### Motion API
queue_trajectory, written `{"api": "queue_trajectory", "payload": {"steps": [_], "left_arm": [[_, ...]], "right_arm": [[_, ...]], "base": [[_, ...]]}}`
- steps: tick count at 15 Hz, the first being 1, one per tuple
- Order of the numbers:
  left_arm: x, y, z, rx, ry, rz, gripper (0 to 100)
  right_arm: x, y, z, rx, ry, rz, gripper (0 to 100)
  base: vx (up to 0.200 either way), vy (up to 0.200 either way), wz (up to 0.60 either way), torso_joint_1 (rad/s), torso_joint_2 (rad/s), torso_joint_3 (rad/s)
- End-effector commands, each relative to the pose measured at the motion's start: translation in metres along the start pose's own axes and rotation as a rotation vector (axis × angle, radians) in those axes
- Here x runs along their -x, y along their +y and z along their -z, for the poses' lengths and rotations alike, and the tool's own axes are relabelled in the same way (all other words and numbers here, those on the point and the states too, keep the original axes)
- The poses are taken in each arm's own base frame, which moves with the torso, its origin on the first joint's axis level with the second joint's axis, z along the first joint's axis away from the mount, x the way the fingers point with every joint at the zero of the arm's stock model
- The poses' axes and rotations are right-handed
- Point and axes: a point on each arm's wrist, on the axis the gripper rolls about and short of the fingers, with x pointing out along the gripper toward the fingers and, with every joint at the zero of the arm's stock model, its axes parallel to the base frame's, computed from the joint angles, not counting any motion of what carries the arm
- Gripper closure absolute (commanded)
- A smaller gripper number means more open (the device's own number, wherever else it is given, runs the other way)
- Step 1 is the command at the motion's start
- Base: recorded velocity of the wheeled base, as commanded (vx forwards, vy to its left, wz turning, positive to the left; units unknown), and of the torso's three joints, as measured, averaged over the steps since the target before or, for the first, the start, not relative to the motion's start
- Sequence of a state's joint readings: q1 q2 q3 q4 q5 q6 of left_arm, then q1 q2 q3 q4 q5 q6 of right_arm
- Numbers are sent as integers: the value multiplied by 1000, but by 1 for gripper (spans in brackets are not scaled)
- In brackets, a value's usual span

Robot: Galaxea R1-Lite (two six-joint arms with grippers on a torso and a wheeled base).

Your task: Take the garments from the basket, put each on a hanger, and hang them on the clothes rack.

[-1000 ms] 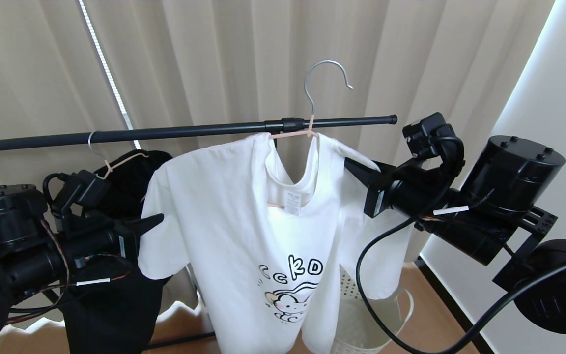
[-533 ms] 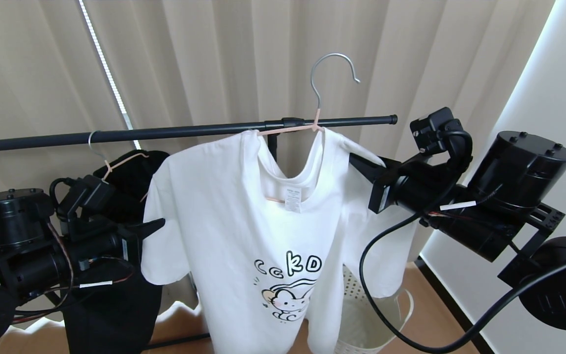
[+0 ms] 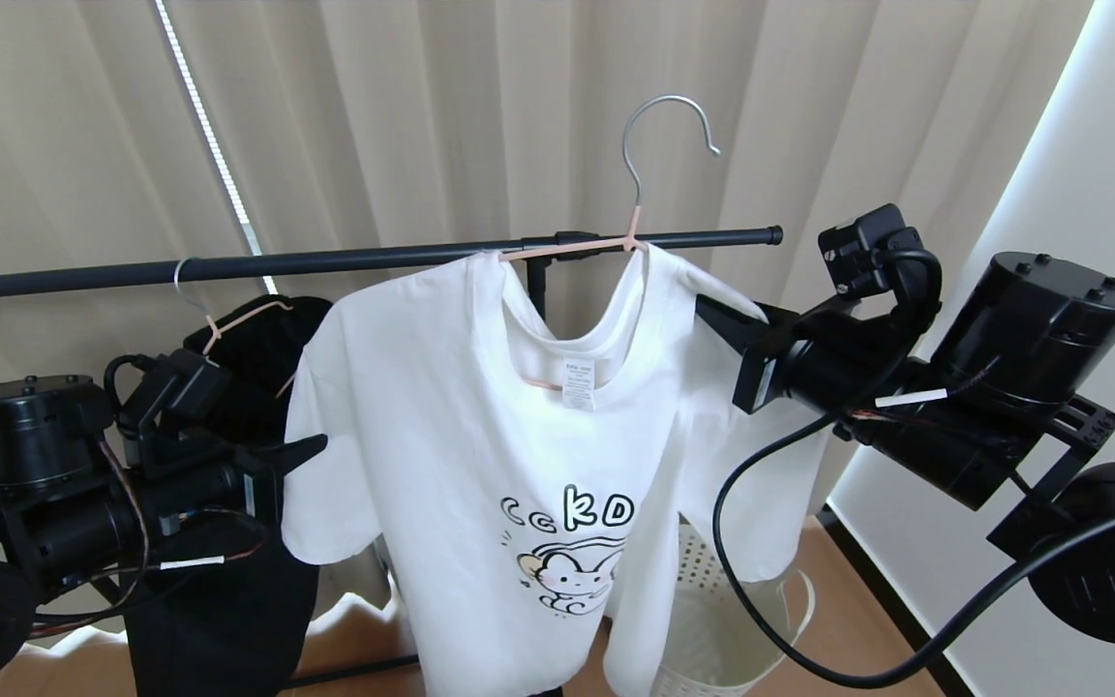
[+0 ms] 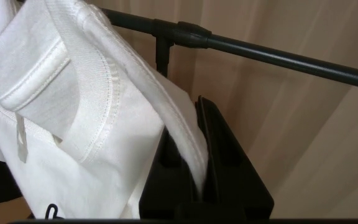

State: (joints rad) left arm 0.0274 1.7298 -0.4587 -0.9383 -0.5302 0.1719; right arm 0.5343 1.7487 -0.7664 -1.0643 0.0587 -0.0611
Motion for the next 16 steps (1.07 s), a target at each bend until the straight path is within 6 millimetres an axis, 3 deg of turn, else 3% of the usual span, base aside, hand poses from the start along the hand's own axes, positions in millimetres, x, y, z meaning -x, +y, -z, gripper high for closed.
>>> {"api": "queue_trajectory", "payload": {"steps": [1, 8, 9, 13, 16], "left_arm": [[0, 0, 0, 0, 0, 0, 100], [1, -1, 0, 1, 0, 3, 100], [1, -1, 0, 1, 0, 3, 0], [3, -2, -3, -1, -12, 3, 0], [17, -3, -8, -7, -52, 61, 0]], "right_arm": [[0, 0, 1, 0, 4, -1, 100], [-1, 0, 2, 0, 7, -3, 100], [-1, 0, 2, 1, 8, -1, 100], [-2, 0, 3, 1, 10, 0, 100], [-3, 0, 6, 1, 19, -2, 100]], "base": [[0, 0, 0, 0, 0, 0], [0, 0, 0, 0, 0, 0], [0, 0, 0, 0, 0, 0], [0, 0, 0, 0, 0, 0], [0, 0, 0, 0, 0, 0]]}}
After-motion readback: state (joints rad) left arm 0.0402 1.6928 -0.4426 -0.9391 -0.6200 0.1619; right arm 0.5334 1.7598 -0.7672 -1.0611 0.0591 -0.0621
